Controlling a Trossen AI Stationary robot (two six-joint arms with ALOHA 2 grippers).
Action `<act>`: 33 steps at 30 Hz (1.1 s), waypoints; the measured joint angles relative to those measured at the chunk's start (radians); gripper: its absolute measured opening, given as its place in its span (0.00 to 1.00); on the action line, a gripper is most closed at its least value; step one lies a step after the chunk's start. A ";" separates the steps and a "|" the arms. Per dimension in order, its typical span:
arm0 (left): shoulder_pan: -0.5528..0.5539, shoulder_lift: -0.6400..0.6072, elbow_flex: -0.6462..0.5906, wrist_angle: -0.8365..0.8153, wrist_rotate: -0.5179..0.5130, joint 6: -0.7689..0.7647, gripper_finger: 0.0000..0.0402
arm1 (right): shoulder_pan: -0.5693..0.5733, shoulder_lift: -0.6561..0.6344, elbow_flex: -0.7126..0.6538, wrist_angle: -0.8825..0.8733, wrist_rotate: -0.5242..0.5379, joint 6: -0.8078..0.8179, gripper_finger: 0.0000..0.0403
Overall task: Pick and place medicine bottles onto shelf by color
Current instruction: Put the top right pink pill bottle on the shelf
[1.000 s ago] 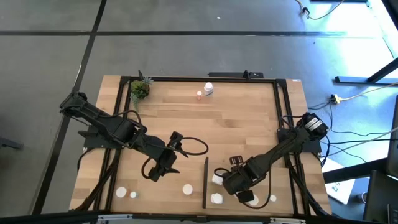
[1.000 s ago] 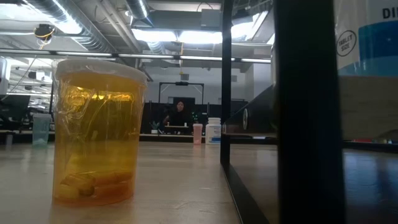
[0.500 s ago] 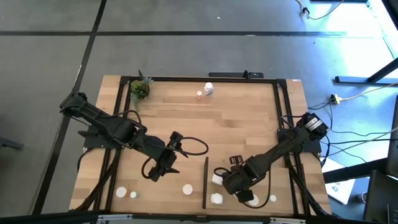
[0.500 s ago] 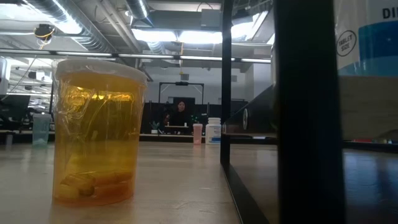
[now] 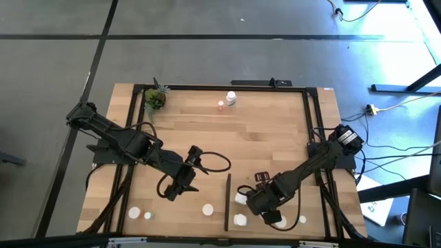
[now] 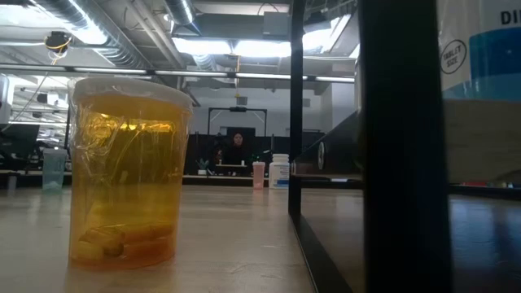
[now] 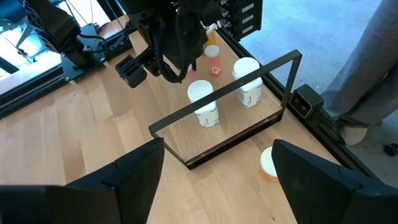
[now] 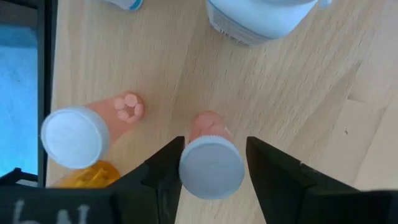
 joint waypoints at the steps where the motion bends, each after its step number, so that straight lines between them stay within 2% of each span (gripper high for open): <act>1: 0.000 0.000 0.000 0.000 0.000 0.000 0.73 | 0.000 0.000 0.000 -0.003 0.000 0.002 0.43; 33: 0.000 0.000 0.000 0.000 0.000 0.000 0.73 | 0.000 0.000 0.039 -0.037 -0.009 0.010 0.43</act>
